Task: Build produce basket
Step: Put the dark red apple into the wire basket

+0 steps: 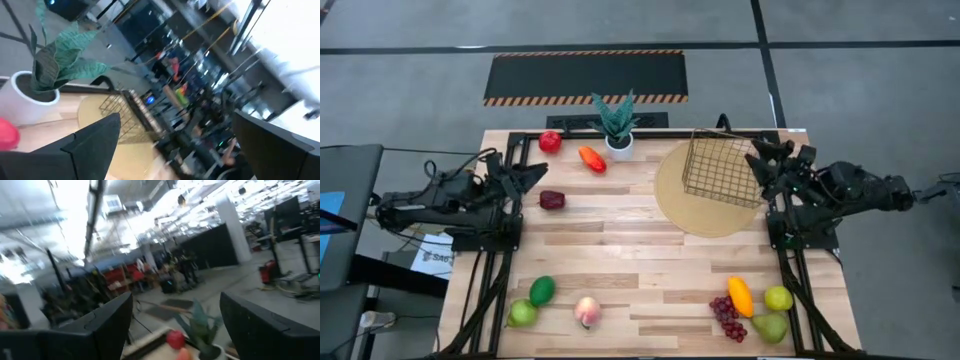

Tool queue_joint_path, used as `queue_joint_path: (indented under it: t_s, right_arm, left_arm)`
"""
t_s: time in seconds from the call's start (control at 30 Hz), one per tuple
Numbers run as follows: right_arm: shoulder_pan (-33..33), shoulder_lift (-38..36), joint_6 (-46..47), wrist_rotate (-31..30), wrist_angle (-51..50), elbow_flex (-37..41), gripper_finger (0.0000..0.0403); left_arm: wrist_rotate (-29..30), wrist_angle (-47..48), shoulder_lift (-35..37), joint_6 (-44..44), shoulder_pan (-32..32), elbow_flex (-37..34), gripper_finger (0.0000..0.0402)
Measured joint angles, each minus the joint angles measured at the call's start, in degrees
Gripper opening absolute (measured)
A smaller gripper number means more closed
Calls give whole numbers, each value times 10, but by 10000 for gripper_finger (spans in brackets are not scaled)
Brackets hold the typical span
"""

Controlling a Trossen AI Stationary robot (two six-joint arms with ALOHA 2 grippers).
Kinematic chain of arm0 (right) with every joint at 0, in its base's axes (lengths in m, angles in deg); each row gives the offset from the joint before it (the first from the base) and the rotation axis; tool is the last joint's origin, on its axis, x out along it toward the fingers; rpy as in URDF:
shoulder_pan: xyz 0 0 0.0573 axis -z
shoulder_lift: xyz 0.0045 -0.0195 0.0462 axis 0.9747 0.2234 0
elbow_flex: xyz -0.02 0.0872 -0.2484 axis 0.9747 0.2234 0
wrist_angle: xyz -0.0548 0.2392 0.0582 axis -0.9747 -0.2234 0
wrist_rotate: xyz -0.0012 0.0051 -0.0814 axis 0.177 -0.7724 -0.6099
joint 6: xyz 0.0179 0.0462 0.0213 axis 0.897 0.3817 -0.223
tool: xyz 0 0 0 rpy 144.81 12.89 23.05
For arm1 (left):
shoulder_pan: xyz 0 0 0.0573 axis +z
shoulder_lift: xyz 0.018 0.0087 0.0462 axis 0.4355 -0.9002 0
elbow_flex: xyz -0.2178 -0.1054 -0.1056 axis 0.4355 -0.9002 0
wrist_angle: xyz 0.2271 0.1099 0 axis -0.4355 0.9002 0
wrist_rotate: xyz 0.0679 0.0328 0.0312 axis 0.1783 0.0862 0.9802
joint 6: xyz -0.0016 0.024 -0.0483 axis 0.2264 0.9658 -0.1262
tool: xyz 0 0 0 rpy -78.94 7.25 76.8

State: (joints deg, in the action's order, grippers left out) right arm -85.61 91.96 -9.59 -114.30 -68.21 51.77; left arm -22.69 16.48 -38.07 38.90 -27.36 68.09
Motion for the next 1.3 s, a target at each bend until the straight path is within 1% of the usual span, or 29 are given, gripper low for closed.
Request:
queue_joint_path:
  t_s: [0.17,0.27,0.37,0.47,0.6,0.7,0.83,1.0,1.13,1.3]
  right_arm:
    - [31,86,-1,0,-87,-80,321]
    - [47,131,13,0,-143,-130,321]
    - [54,170,39,2,-229,-189,321]
    - [55,214,80,2,-333,-250,321]
    - [55,262,166,6,-451,-316,318]
    - [54,284,219,46,-501,-341,318]
    - [45,313,263,120,-517,-346,318]
    - [37,355,286,183,-517,-346,318]
    - [36,395,280,198,-509,-346,318]
    - [51,438,244,198,-454,-353,317]
  left_arm:
    - [-42,66,-75,31,0,91,369]
    - [-47,119,-115,60,0,152,369]
    - [-47,171,-147,81,0,210,369]
    - [-47,222,-174,86,0,257,369]
    - [-50,277,-199,87,0,304,369]
    - [-68,310,-208,87,0,324,369]
    - [-93,319,-209,77,0,332,369]
    - [-126,324,-209,59,0,333,369]
    - [-140,328,-220,54,0,333,368]
    - [-164,338,-241,56,0,333,368]
